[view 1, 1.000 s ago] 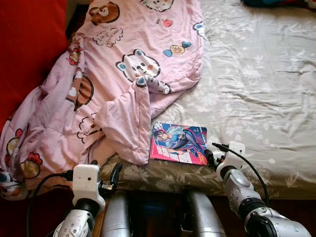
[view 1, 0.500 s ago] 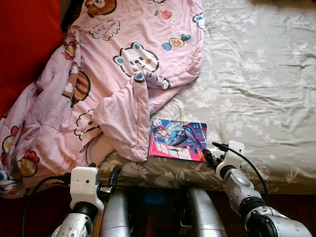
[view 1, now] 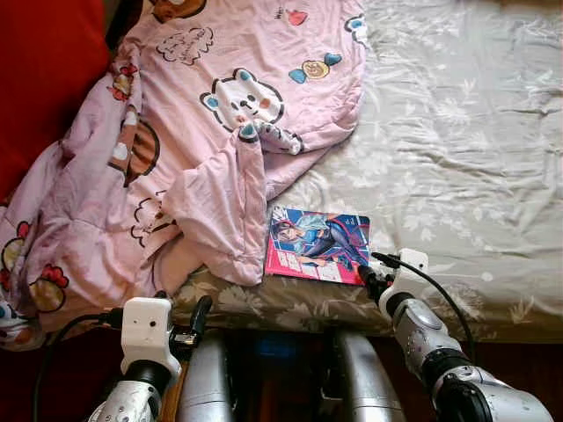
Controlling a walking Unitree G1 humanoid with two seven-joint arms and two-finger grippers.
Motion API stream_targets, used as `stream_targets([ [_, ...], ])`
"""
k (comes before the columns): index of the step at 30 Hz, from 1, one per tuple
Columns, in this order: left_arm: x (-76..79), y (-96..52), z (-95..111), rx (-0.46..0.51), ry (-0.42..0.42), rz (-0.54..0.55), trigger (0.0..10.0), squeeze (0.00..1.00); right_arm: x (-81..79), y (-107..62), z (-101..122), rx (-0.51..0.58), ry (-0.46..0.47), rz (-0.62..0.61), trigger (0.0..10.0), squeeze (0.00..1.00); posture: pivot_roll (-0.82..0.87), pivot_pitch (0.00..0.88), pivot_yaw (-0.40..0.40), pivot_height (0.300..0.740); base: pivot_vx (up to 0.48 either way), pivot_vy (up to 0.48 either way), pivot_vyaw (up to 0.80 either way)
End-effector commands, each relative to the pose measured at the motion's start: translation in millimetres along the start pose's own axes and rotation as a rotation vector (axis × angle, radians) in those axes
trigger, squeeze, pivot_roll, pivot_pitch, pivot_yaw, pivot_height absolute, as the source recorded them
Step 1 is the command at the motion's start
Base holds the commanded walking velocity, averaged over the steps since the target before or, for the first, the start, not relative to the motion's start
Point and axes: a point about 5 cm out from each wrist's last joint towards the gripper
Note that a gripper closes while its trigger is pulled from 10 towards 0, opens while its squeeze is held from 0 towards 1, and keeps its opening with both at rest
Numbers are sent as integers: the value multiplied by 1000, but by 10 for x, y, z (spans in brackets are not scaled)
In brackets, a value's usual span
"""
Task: Clean up the room
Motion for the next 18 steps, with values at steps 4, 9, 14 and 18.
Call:
stream_targets([
  [4,-36,-76,-87,-45,11,10,10000,0,82,-57,-215,-60,4,-20,0,0,221,402,-56,626,0,0,0],
  [9,-48,-74,-109,-52,14,16,10000,0,95,-69,-255,-74,-6,-24,0,0,226,394,-57,626,0,0,0],
  [14,-51,-84,-133,-59,11,22,10000,0,80,-65,-237,-58,-4,-12,0,0,227,383,-54,626,0,0,0],
  [18,-36,-76,-122,-55,10,20,10000,0,79,-53,-157,-15,-8,-17,0,0,230,380,-54,626,0,0,0],
])
Point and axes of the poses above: a point about 5 cm out from each wrist's last joint towards the gripper, its own y axis pointing out of the wrist towards the gripper, its own z axis along the axis of the wrist's last joint, x = y × z, and after that the axes turned 7 degrees about y, right-handed
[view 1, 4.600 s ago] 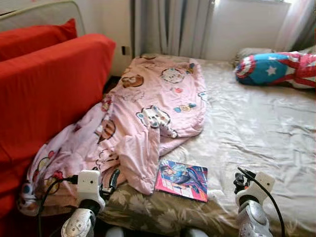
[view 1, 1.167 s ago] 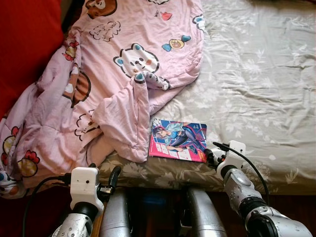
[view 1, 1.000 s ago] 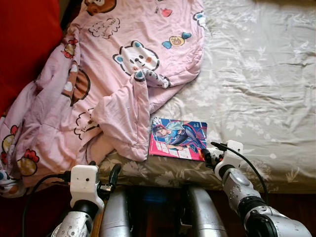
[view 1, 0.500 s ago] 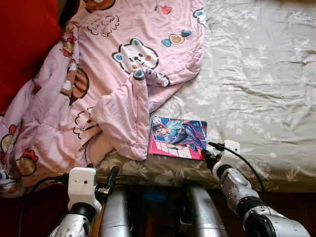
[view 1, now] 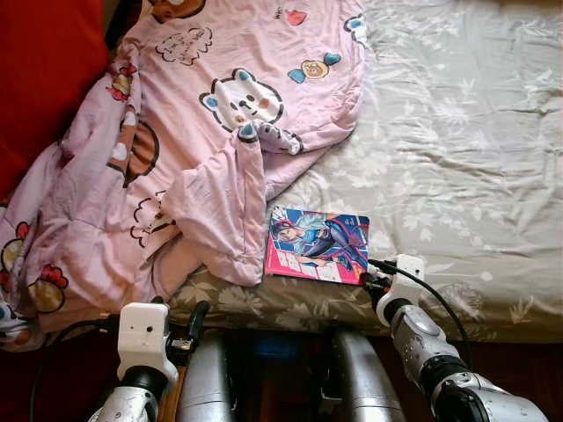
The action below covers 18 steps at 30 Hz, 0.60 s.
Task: Clean up the room
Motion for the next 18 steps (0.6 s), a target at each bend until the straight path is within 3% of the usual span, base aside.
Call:
stream_targets([
  [1,-12,-41,-77,-36,7,8,10000,0,82,-35,-73,-7,14,-31,0,0,233,381,-54,626,0,0,0],
  [8,-27,-39,-84,-36,6,8,10000,0,147,-35,31,49,33,-80,0,0,230,374,-52,626,0,0,0],
  [18,-12,-10,-88,-34,6,1,10000,0,162,-67,-110,7,21,-70,0,0,229,365,-49,626,0,0,0],
])
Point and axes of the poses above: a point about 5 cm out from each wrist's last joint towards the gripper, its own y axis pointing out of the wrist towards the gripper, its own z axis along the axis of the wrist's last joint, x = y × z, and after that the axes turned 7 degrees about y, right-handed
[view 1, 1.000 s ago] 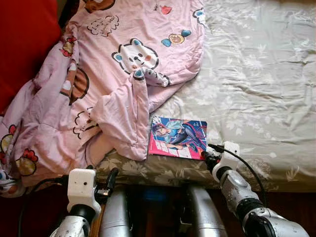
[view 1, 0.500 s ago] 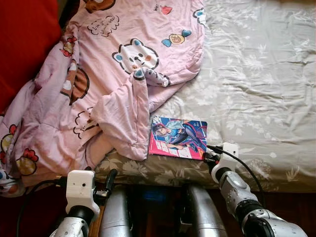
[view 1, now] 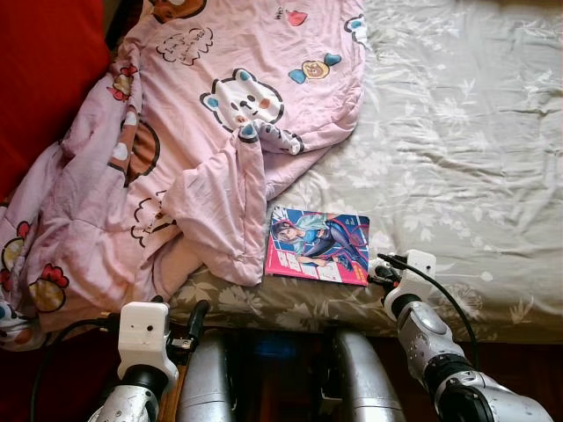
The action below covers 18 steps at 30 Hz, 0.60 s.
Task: Clean up the room
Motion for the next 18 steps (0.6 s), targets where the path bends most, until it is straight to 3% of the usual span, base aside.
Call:
stream_targets([
  [1,-15,-21,-91,-36,7,2,10000,0,83,-55,-165,-50,13,-31,0,0,228,363,-49,626,0,0,0],
  [10,-24,57,-264,-65,9,19,10000,0,81,-74,-166,10,46,-27,0,0,207,305,-55,626,0,0,0],
  [15,-85,198,-448,-95,-6,62,10000,0,181,-138,-208,64,91,-48,0,0,177,213,-67,626,0,0,0],
  [18,-102,282,-572,-112,-18,78,10000,0,241,-207,-272,92,51,-36,0,0,153,163,-69,626,0,0,0],
])
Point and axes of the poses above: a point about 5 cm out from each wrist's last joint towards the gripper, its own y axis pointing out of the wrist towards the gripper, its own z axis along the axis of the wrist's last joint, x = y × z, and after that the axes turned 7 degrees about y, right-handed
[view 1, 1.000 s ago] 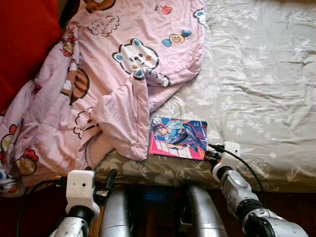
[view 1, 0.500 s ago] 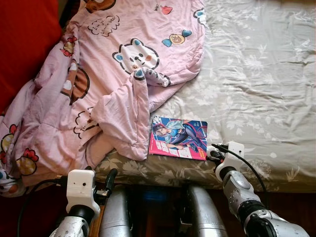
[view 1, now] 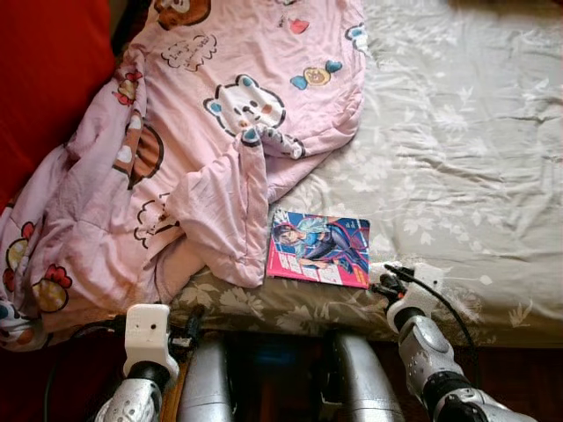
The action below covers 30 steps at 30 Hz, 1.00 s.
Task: Clean up the room
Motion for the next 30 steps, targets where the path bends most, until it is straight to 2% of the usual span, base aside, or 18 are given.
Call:
stream_targets([
  [1,-14,-21,-168,-51,-3,18,10000,0,104,-80,-79,6,-6,-15,0,0,150,155,-69,626,0,0,0],
  [3,17,61,-244,-61,-6,19,10000,0,189,-136,-98,34,9,-39,0,0,130,114,-70,626,0,0,0],
  [10,63,188,-389,-86,-14,21,10000,0,239,-244,-227,27,-3,-25,235,0,98,55,-78,626,0,0,0],
  [11,61,201,-422,-87,-14,24,10000,0,229,-280,-298,5,-7,-1,7647,0,96,50,-79,626,0,0,0],
  [12,60,205,-435,-87,-13,26,10000,0,229,-294,-327,-6,-10,5,10000,0,96,50,-79,626,0,0,0],
  [14,80,216,-563,-125,-14,23,10000,0,342,-452,-613,-137,-32,-44,10000,0,89,26,-83,626,0,0,0],
  [18,106,232,-737,-189,-16,13,10000,0,390,-571,-814,-247,-80,-50,10000,0,85,5,-86,626,0,0,0],
  [23,104,180,-937,-267,-6,6,10000,0,406,-658,-989,-366,-118,-77,10000,0,90,0,-92,666,0,0,0],
  [30,106,137,-1109,-341,8,-3,10000,0,367,-670,-1056,-431,-152,-60,10000,0,89,0,-94,706,0,0,0],
])
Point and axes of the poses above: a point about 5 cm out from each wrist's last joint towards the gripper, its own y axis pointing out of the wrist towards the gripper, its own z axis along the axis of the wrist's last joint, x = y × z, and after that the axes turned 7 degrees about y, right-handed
